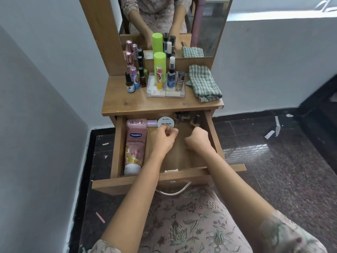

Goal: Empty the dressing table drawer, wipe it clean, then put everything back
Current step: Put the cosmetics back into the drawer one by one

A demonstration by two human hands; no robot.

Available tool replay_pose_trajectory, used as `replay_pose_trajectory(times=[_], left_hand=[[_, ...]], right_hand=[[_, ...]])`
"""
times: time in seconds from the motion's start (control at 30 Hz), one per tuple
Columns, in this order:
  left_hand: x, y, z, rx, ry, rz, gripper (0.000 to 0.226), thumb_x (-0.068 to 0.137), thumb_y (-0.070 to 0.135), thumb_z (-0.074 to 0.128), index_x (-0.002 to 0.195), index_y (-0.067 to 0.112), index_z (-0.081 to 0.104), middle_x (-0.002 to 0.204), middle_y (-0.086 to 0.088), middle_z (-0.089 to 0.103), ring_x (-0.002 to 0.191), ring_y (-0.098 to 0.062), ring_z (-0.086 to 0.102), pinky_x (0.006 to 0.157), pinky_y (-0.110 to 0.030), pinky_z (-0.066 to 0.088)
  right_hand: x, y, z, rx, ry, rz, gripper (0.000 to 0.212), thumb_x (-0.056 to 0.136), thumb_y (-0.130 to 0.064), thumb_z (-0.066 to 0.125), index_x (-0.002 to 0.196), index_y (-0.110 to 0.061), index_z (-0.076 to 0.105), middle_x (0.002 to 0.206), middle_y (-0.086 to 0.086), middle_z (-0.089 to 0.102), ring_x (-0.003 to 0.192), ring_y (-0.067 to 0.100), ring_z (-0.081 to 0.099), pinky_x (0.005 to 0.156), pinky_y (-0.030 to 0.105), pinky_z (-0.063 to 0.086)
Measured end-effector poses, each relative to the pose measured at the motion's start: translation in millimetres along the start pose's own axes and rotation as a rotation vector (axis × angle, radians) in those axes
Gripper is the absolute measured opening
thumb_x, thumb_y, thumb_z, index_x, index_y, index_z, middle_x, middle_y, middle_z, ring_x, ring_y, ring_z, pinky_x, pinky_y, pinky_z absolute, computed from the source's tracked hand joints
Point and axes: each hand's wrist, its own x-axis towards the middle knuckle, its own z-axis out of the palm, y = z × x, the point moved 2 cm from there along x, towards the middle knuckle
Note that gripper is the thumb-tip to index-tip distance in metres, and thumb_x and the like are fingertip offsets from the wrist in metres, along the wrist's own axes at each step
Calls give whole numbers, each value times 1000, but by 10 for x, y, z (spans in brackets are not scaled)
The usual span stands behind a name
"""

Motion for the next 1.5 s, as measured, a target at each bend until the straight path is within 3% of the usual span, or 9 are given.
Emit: replay_pose_trajectory(times=[0.07, 0.2, 0.33, 0.8, 1.27, 1.4, 1.5], left_hand=[[-12, 2, -3, -9, -5, -2, 23, 90, 30, 63, 101, 11, 67, 89, 5, 62, 84, -9, 55, 74, -16, 36], [-26, -17, -25, -12, 2, -1, 21, 90, 31, 63, 99, 12, 68, 88, 5, 62, 84, -10, 56, 76, -19, 38], [-15, -14, -20, -5, -2, 4, 21, 90, 31, 63, 99, 12, 68, 87, 5, 62, 83, -10, 56, 76, -20, 39], [-11, -40, -36, 15, 12, 12, 18, 88, 35, 63, 95, 18, 66, 89, 6, 64, 84, -10, 57, 76, -23, 42], [-26, -39, -43, 0, 4, 5, 11, 88, 33, 63, 90, 21, 64, 90, 6, 65, 86, -11, 58, 79, -24, 45], [2, -20, -83, -51, 29, -4, 17, 89, 28, 63, 97, 13, 68, 88, 5, 65, 82, -9, 57, 72, -18, 40], [49, -36, -134, -149, 76, -14, 11, 89, 20, 63, 92, 10, 67, 82, 1, 66, 75, -12, 58, 68, -20, 45]], right_hand=[[49, -23, 20, 93, -68, 70, 38, 91, -11, 56, 126, 1, 48, 121, 16, 56, 103, 28, 57, 72, 29, 44], [185, -52, 15, 341, 7, 152, 42, 90, -9, 55, 130, -1, 44, 127, 17, 52, 113, 31, 53, 79, 32, 45], [280, -74, 1, 441, 73, 196, 38, 90, -7, 54, 127, -1, 47, 127, 17, 53, 114, 32, 53, 86, 33, 46], [332, -93, -18, 418, 102, 129, 34, 90, -5, 49, 124, -1, 50, 124, 18, 55, 112, 33, 53, 90, 36, 46], [255, -93, -74, 279, 82, 113, 37, 88, -4, 49, 125, 2, 46, 126, 20, 52, 110, 34, 54, 79, 33, 46], [38, -273, -135, -3, -79, -61, 29, 89, -11, 53, 116, -1, 58, 118, 15, 60, 105, 29, 60, 71, 28, 42], [-92, -542, -226, 63, -7, -316, 20, 86, -10, 56, 99, -6, 71, 96, 9, 70, 86, 22, 66, 72, 26, 51]])
